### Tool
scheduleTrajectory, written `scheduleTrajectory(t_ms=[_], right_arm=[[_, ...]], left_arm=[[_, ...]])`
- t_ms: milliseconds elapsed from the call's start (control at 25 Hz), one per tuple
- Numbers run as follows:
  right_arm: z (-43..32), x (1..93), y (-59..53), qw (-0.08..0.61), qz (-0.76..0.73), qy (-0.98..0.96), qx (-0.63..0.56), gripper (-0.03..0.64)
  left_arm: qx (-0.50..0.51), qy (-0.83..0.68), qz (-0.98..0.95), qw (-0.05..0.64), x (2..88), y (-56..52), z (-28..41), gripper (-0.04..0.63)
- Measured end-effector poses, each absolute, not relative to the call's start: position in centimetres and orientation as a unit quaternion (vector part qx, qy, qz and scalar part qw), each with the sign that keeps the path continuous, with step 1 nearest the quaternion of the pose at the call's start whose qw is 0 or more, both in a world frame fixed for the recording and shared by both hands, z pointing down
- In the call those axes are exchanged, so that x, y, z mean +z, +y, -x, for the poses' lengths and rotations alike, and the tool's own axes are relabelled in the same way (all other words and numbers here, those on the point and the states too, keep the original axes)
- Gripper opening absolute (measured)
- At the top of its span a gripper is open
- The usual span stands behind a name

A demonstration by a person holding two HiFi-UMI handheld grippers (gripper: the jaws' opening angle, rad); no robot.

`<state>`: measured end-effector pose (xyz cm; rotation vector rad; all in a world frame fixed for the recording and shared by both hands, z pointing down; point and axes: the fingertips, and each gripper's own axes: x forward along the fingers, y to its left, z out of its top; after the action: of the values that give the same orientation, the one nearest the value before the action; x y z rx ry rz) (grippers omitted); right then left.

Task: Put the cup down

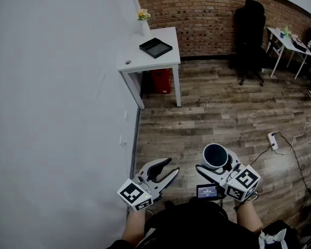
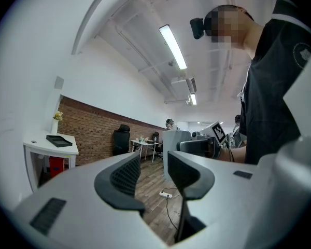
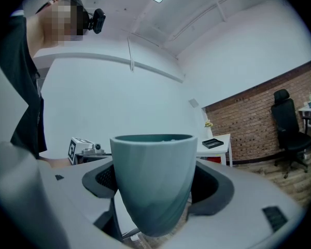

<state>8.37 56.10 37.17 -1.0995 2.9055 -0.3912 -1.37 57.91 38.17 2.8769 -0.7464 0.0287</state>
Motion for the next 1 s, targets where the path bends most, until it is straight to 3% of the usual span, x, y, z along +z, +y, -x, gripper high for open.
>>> scheduleTrajectory(t_ms=[560,1000], right_arm=[[-11.9,39.0,51.4,0.002,0.337,0.932,-0.134,0.385],[-11.2,42.0,38.5,-0.030,0.367,0.917,-0.152,0.385]], left_arm=[[0.045,-0.287,-0.953,0.081,39.9,52.9,-0.7,0.156],[0.023,-0.260,-0.958,0.115,42.9,38.4,0.1,0.156]])
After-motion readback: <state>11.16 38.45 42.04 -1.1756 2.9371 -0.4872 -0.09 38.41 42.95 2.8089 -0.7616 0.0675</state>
